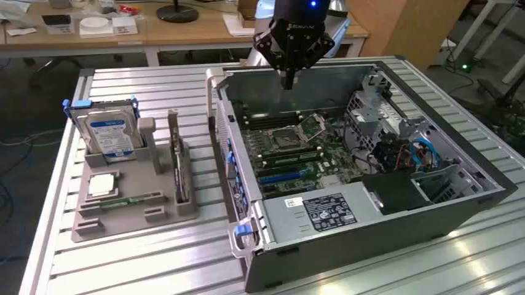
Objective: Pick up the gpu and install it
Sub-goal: 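Reach for the gpu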
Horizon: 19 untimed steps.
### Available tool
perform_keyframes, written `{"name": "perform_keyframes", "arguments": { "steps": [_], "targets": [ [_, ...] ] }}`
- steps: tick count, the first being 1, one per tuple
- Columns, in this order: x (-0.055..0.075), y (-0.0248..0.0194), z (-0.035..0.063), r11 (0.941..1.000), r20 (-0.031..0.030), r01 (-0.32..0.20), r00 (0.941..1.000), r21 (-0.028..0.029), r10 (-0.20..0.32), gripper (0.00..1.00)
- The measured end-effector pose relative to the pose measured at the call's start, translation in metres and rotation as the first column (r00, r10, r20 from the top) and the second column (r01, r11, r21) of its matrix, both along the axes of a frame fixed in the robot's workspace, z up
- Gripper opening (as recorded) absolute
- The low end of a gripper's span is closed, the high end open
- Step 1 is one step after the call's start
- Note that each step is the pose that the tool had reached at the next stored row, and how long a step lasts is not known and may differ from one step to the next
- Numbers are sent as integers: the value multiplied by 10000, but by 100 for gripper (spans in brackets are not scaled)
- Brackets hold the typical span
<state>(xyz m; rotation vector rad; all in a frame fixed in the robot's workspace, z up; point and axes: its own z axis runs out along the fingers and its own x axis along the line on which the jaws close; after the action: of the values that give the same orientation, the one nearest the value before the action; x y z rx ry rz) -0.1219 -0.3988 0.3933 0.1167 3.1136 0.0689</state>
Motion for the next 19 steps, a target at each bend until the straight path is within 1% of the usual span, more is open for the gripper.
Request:
{"name": "perform_keyframes", "arguments": {
  "steps": [6, 19],
  "targets": [
    [-17, 0, 1, 10000, -1, 0, 10000, -1, 0, 10],
    [-148, 0, 0, 10000, 1, -1, 10000, 0, 1, 10]
  ]
}}
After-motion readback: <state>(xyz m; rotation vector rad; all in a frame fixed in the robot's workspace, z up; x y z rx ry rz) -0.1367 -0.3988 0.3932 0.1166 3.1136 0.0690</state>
